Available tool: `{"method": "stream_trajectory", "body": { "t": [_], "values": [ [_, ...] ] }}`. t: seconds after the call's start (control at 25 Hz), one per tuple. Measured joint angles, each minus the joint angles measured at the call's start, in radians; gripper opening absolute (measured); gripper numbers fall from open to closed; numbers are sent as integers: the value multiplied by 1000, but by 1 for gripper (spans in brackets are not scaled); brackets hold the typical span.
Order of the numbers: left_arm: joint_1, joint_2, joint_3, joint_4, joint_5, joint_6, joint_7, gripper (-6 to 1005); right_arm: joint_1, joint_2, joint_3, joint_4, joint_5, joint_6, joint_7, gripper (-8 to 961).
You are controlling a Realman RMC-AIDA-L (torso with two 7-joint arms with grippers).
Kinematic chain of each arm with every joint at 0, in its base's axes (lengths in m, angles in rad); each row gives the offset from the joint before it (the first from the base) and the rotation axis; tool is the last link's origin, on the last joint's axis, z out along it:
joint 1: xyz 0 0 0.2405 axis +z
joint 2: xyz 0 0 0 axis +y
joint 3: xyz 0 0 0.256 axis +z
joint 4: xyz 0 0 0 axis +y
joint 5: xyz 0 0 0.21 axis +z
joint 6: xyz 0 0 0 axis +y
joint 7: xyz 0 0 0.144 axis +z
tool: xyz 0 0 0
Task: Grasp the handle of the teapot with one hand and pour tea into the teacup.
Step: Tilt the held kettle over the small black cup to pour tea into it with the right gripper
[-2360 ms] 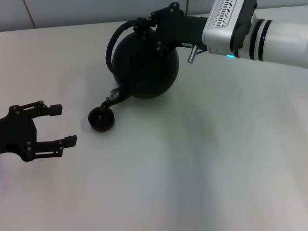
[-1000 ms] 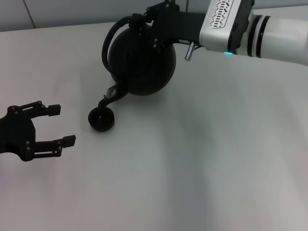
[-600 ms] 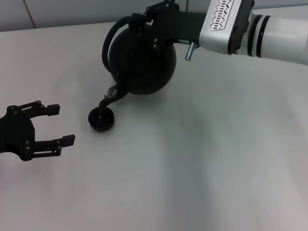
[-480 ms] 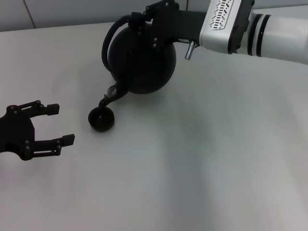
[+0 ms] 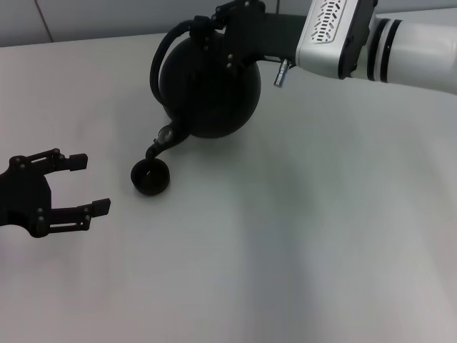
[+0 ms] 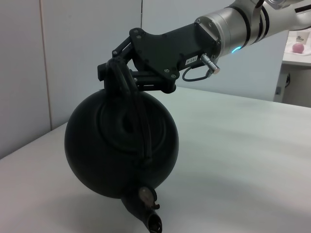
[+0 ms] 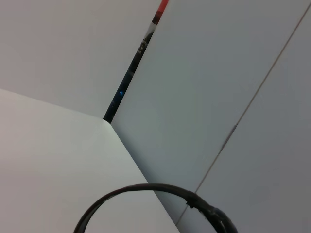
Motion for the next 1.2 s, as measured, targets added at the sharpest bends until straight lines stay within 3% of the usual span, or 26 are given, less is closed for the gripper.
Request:
{"method": "stream_trajectory", "body": {
  "t": [1.2],
  "values": [
    [9, 0, 0, 0, 2, -8, 1, 861, -36, 1, -37, -27, 10, 7, 4, 114]
  ]
}}
